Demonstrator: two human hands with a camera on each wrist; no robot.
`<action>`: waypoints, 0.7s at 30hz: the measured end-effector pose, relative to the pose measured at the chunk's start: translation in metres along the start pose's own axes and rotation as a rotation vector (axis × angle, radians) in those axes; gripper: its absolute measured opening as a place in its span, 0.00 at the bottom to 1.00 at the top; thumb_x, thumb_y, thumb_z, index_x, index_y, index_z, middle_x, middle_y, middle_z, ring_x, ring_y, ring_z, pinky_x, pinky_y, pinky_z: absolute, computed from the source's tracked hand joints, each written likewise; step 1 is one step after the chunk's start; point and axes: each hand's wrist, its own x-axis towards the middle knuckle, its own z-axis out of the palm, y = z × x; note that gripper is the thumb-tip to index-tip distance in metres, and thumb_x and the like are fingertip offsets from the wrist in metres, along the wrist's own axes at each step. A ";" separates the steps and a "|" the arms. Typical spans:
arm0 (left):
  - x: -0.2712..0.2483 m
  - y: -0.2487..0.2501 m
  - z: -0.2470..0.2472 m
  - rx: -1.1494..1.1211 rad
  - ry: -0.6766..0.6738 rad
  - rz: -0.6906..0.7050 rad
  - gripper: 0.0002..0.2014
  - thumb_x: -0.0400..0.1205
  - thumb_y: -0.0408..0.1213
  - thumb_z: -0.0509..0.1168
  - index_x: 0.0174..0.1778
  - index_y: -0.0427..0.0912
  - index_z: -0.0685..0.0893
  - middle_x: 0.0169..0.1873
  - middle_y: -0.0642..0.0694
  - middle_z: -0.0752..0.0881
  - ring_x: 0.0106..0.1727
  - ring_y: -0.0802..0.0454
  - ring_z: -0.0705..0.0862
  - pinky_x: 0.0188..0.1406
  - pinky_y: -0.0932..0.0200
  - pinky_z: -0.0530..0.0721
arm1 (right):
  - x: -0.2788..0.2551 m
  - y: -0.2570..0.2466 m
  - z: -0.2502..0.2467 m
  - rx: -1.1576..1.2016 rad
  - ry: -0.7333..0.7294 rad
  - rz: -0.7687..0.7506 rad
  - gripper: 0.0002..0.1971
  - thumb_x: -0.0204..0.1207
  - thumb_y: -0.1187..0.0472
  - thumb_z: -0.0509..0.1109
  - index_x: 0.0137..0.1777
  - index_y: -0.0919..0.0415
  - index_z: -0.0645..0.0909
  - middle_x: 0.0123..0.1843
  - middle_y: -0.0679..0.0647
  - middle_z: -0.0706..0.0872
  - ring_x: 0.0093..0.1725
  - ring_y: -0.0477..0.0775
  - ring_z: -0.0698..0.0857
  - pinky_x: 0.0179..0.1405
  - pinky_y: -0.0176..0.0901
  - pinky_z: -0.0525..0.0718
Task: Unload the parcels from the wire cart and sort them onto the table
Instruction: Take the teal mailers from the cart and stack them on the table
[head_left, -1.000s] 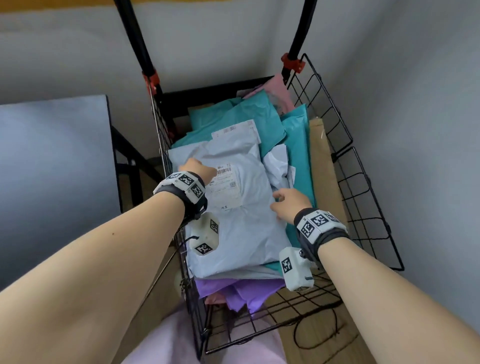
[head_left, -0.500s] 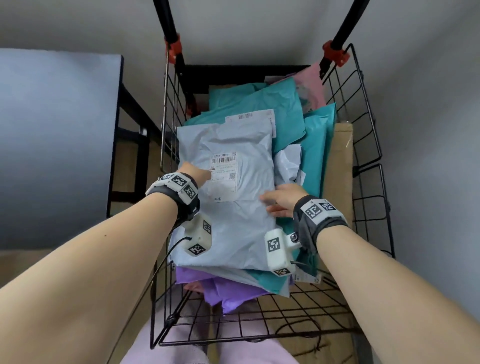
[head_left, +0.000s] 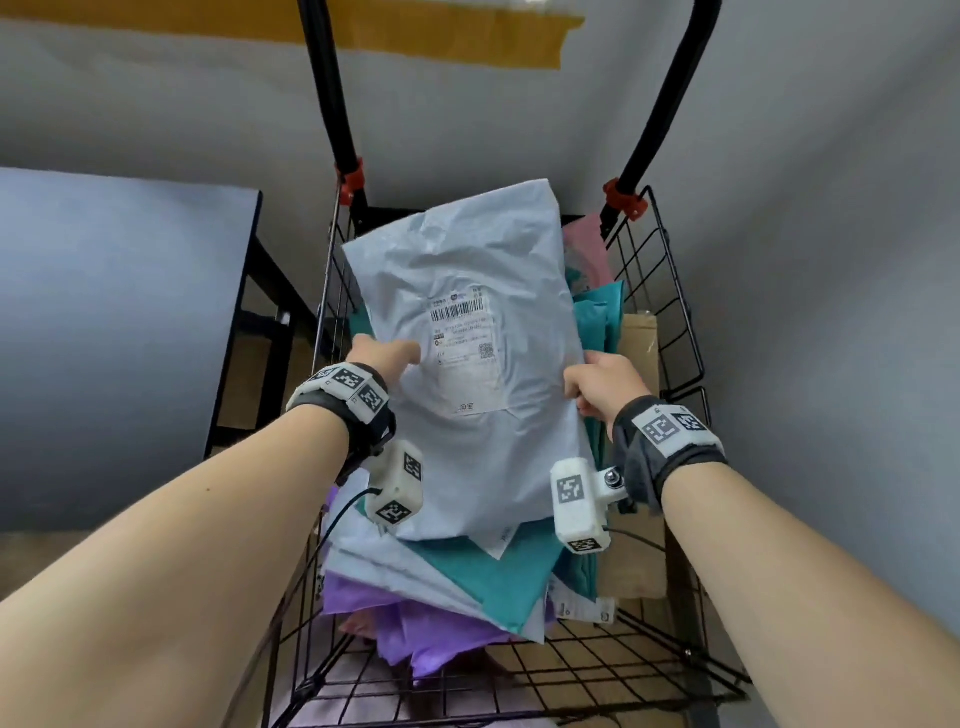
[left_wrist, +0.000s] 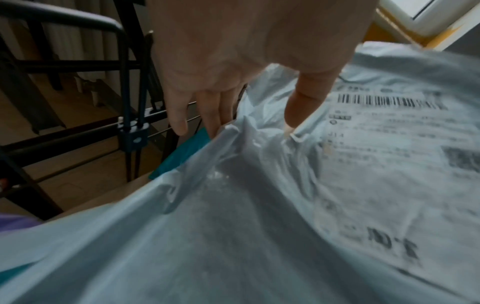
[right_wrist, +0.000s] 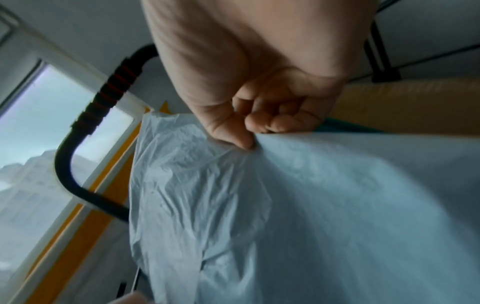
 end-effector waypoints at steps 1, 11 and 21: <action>-0.004 0.005 -0.003 0.003 -0.018 0.018 0.31 0.78 0.39 0.66 0.75 0.32 0.64 0.54 0.39 0.76 0.47 0.43 0.75 0.39 0.55 0.73 | -0.001 -0.002 -0.005 0.035 0.024 0.005 0.12 0.66 0.77 0.58 0.30 0.61 0.76 0.26 0.55 0.69 0.21 0.52 0.63 0.20 0.35 0.63; -0.062 0.040 -0.057 -0.127 -0.045 0.171 0.10 0.77 0.33 0.62 0.29 0.41 0.73 0.18 0.44 0.65 0.16 0.50 0.62 0.18 0.67 0.57 | -0.031 -0.050 -0.021 0.235 0.164 -0.062 0.12 0.67 0.77 0.58 0.32 0.62 0.77 0.24 0.55 0.68 0.22 0.54 0.64 0.24 0.39 0.64; -0.101 0.004 -0.131 -0.337 0.297 0.307 0.08 0.74 0.29 0.68 0.29 0.41 0.78 0.25 0.47 0.76 0.25 0.52 0.72 0.21 0.63 0.69 | -0.059 -0.100 0.038 0.396 -0.011 -0.112 0.14 0.69 0.76 0.59 0.26 0.60 0.70 0.13 0.49 0.71 0.12 0.46 0.67 0.19 0.31 0.68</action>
